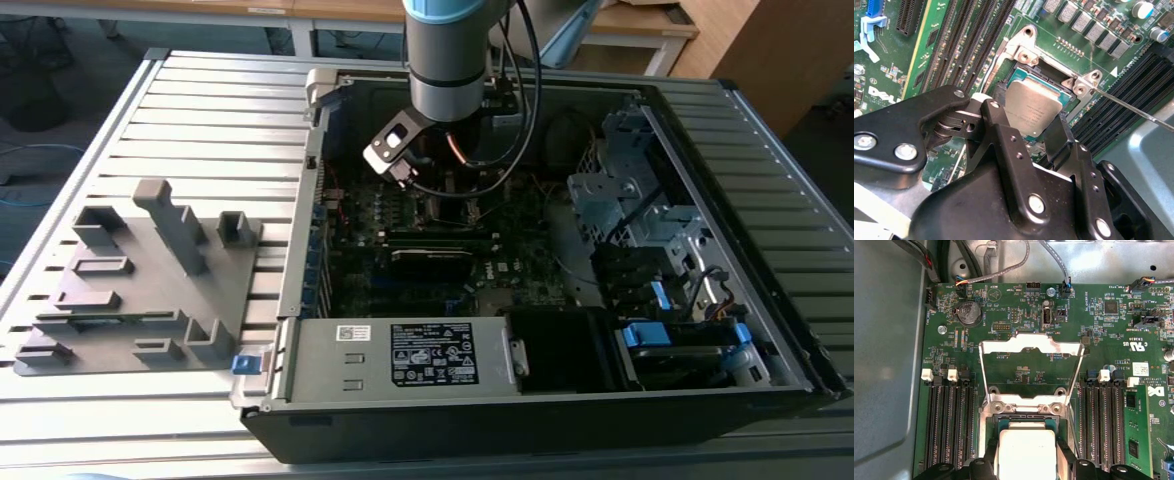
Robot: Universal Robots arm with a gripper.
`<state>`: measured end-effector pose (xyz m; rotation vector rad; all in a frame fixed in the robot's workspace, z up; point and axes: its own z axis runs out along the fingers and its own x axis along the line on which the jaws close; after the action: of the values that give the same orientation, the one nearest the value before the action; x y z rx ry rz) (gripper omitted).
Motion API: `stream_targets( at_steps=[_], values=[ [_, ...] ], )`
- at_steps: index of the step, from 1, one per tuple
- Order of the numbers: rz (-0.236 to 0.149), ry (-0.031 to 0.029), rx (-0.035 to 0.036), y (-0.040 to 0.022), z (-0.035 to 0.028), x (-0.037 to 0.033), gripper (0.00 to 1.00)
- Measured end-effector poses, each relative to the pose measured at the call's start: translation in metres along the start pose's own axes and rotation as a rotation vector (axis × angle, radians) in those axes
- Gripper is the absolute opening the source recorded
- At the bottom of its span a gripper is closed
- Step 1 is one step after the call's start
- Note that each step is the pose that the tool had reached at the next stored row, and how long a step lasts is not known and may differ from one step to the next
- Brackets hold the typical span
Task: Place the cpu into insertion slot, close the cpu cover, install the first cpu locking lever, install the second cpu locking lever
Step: 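Place the cpu into insertion slot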
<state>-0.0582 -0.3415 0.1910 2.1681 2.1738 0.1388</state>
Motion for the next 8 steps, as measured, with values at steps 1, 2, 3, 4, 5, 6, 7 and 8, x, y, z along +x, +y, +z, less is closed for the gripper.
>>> stream_targets(
  at_steps=[1,2,3,4,5,6,7,8],
  values=[
    [0.0,0.0,0.0,0.0,0.0,0.0,0.54],
    [0.0,0.0001,0.0,0.0,0.0,0.0,0.54],
    [0.0,0.0001,0.0,0.0,0.0001,0.0,0.54],
    [0.0,0.0,0.0,0.0,0.0001,0.0,0.54],
    [0.0,0.0003,-0.0002,0.0,0.0001,0.0,0.54],
    [0.0,0.0004,-0.0003,0.0001,0.0,0.0001,0.54],
    [0.0,0.0005,-0.0004,0.0001,-0.0003,0.0001,0.54],
    [0.0,0.0007,-0.0005,0.0002,-0.0006,0.0001,0.54]
  ],
)
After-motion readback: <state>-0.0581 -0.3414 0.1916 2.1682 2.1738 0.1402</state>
